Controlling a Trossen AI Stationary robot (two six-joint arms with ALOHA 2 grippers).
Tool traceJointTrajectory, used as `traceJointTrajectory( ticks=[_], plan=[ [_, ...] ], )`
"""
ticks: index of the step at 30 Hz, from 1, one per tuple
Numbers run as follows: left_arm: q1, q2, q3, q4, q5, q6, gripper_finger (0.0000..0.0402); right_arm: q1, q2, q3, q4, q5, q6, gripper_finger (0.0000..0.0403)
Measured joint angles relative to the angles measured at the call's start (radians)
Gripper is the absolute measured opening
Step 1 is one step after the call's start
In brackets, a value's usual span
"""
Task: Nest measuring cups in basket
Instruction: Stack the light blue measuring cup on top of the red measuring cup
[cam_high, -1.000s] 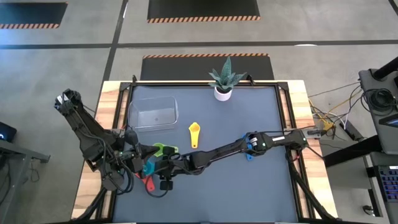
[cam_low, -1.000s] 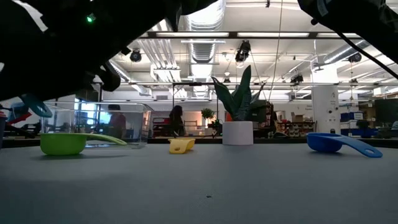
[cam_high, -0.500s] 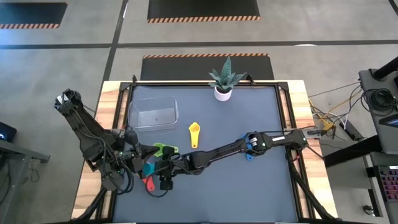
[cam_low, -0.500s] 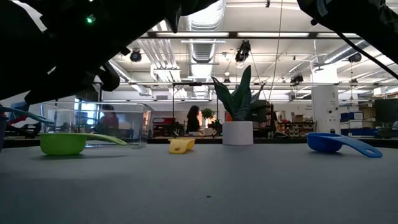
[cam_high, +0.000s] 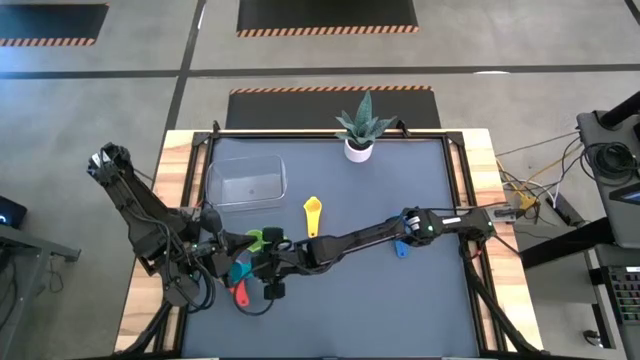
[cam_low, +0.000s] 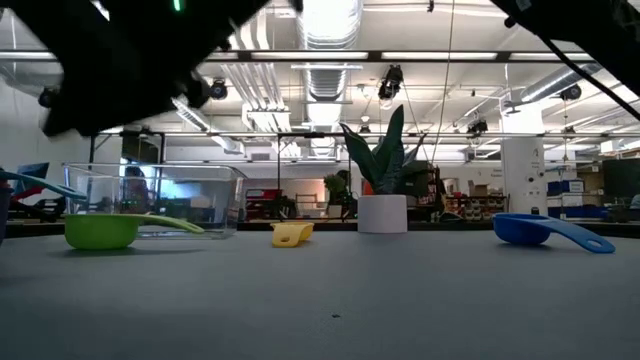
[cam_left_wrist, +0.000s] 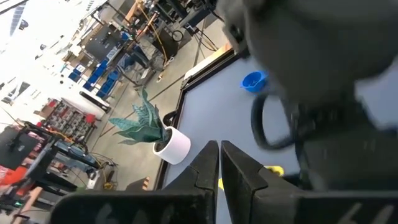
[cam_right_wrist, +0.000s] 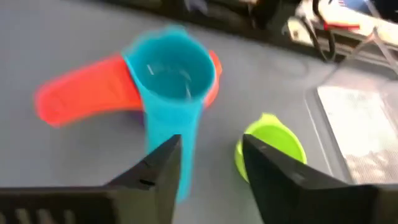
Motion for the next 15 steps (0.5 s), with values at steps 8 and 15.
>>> traceJointTrajectory(
  ticks=[8,15],
  plan=[
    [-0.022,0.000,0.000,-0.001,0.136,-0.189,0.0000,-0.031,-0.040,-0.003,-0.189,0.000,-0.132,0.0017],
    [-0.022,0.000,0.014,-0.064,0.371,-0.462,0.0000,-0.024,-0.077,-0.007,-0.398,-0.001,-0.163,0.0009]
  ],
)
